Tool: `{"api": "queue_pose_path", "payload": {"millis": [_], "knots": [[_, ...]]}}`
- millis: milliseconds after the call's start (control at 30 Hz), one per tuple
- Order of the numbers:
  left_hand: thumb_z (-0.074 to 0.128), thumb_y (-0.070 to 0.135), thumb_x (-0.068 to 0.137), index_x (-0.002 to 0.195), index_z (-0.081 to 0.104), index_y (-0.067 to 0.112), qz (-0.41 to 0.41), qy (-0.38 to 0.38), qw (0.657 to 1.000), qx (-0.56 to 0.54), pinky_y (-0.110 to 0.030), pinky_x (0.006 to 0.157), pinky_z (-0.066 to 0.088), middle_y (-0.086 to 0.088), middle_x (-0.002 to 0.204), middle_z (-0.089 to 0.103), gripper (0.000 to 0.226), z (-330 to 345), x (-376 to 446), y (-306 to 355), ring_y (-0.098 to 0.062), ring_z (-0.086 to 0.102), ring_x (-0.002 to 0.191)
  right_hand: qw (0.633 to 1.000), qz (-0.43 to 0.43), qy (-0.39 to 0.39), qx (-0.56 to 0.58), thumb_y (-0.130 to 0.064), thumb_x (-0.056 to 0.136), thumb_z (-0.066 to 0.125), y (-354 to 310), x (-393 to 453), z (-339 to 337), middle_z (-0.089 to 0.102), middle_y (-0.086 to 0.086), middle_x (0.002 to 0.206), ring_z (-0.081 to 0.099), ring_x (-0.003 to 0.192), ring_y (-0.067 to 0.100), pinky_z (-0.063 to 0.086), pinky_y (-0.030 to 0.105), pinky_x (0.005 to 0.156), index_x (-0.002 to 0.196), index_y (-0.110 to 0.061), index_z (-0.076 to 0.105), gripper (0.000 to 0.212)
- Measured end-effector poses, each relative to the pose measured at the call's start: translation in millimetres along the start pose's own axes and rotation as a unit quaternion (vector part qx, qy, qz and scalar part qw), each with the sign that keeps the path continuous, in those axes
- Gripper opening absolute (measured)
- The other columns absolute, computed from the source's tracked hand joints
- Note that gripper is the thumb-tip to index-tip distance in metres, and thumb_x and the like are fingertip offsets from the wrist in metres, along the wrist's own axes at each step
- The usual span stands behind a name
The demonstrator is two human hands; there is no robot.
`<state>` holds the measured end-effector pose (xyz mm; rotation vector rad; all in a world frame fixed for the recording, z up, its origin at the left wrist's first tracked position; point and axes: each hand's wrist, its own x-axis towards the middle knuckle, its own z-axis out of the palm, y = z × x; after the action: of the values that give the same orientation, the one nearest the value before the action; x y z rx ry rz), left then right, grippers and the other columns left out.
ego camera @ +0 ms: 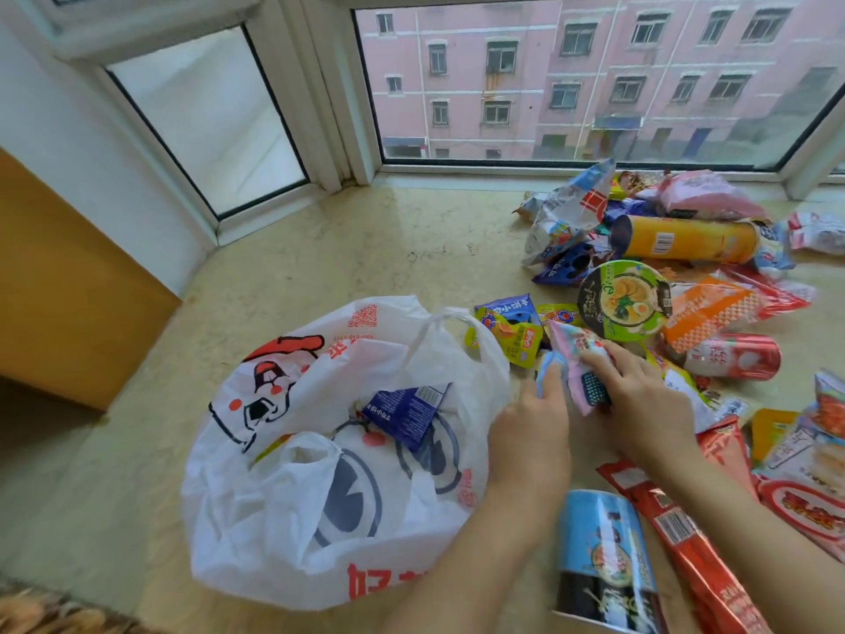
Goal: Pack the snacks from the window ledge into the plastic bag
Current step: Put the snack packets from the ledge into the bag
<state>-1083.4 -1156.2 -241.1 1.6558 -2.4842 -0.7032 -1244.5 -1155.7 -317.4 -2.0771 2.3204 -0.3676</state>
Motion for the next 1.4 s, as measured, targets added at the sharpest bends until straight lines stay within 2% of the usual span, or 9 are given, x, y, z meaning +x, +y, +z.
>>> {"api": "queue_pose_path", "payload": {"millis": [167, 233, 333, 500, 733, 900, 1000, 1267, 1400], "knots": [[0.048, -0.002, 0.09, 0.126, 0.054, 0.039, -0.075, -0.026, 0.934, -0.348, -0.013, 0.079, 0.049, 0.015, 0.116, 0.062, 0.054, -66.2, -71.8, -50.2, 0.0, 0.061, 0.091, 0.996, -0.025, 0.046, 0.068, -0.009, 0.059, 0.082, -15.7, -10.0, -18.3, 0.061, 0.005, 0.126, 0.066, 0.096, 0.034, 0.035, 0.023, 0.047, 0.117, -0.021, 0.062, 0.062], [0.051, -0.007, 0.089, 0.119, 0.06, 0.036, -0.114, -0.041, 0.904, -0.409, -0.019, 0.089, 0.051, 0.021, 0.116, 0.06, 0.053, -81.6, -80.1, -80.0, 0.008, 0.059, 0.102, 0.994, -0.039, 0.057, 0.087, -0.007, 0.059, 0.083, -23.5, -11.0, -20.7, 0.06, 0.004, 0.128, 0.066, 0.097, 0.033, 0.041, 0.026, 0.048, 0.118, -0.023, 0.058, 0.066], [0.052, -0.008, 0.089, 0.115, 0.062, 0.032, -0.173, -0.032, 0.886, -0.429, -0.033, 0.086, 0.056, 0.008, 0.121, 0.062, 0.048, -85.1, -71.1, -122.9, -0.01, 0.064, 0.106, 0.989, -0.043, 0.092, 0.104, -0.004, 0.061, 0.083, -34.3, -11.9, -25.1, 0.06, 0.004, 0.129, 0.066, 0.1, 0.032, 0.048, 0.031, 0.049, 0.117, -0.023, 0.056, 0.065], [0.049, -0.014, 0.089, 0.122, 0.059, 0.011, -0.261, -0.058, 0.822, -0.502, -0.023, 0.053, 0.055, -0.011, 0.115, 0.063, 0.043, -77.1, -45.2, -166.1, -0.021, 0.069, 0.086, 0.98, -0.046, 0.15, 0.119, -0.009, 0.067, 0.084, -51.3, -16.1, -40.3, 0.061, 0.007, 0.128, 0.067, 0.094, 0.036, 0.052, 0.035, 0.046, 0.117, -0.024, 0.052, 0.061], [0.046, -0.009, 0.091, 0.134, 0.047, 0.006, -0.304, -0.089, 0.81, -0.493, -0.037, 0.076, 0.056, -0.009, 0.112, 0.061, 0.046, -22.4, -22.4, -182.5, -0.025, 0.064, 0.093, 0.949, -0.024, 0.203, 0.241, -0.032, 0.073, 0.076, -81.6, -14.7, -82.9, 0.061, 0.002, 0.122, 0.063, 0.099, 0.025, 0.051, 0.035, 0.072, 0.12, -0.014, 0.053, 0.055], [0.049, 0.006, 0.094, 0.146, 0.036, 0.022, -0.176, -0.075, 0.926, -0.326, -0.022, 0.081, 0.046, 0.001, 0.141, 0.049, 0.056, -13.4, -28.0, -189.6, -0.014, 0.055, 0.113, 0.905, -0.063, 0.219, 0.36, -0.032, 0.071, 0.069, -114.4, -17.3, -127.8, 0.052, -0.016, 0.12, 0.052, 0.107, -0.003, 0.042, 0.013, 0.088, 0.121, -0.009, 0.05, 0.059], [0.043, 0.01, 0.095, 0.147, 0.033, 0.023, -0.056, -0.067, 0.996, -0.02, -0.034, 0.104, 0.036, 0.003, 0.15, 0.037, 0.055, -23.1, -31.9, -207.0, -0.017, 0.039, 0.133, 0.891, -0.103, 0.193, 0.397, -0.03, 0.067, 0.07, -144.9, -17.0, -140.2, 0.051, -0.027, 0.119, 0.05, 0.108, -0.011, 0.04, 0.007, 0.088, 0.118, -0.015, 0.049, 0.057], [0.056, 0.044, 0.089, 0.154, 0.008, 0.013, -0.007, -0.094, 0.909, 0.406, -0.06, 0.113, -0.01, -0.012, 0.161, -0.002, 0.086, -46.5, -28.1, -247.7, -0.029, -0.01, 0.147, 0.872, -0.146, -0.036, 0.467, -0.049, 0.064, 0.079, -195.7, -14.0, -71.8, 0.058, -0.021, 0.117, 0.061, 0.105, 0.005, 0.051, 0.027, 0.089, 0.119, -0.036, 0.05, 0.063], [0.044, 0.032, 0.097, 0.153, 0.005, 0.01, -0.044, -0.114, 0.877, 0.465, -0.068, 0.104, -0.013, -0.016, 0.158, -0.019, 0.071, -64.4, -31.8, -248.6, -0.034, -0.026, 0.142, 0.939, -0.237, -0.041, 0.247, -0.043, 0.076, 0.065, -197.0, -16.1, -22.1, 0.057, -0.014, 0.13, 0.06, 0.111, 0.013, 0.055, 0.029, 0.079, 0.124, -0.042, 0.047, 0.052]]}}
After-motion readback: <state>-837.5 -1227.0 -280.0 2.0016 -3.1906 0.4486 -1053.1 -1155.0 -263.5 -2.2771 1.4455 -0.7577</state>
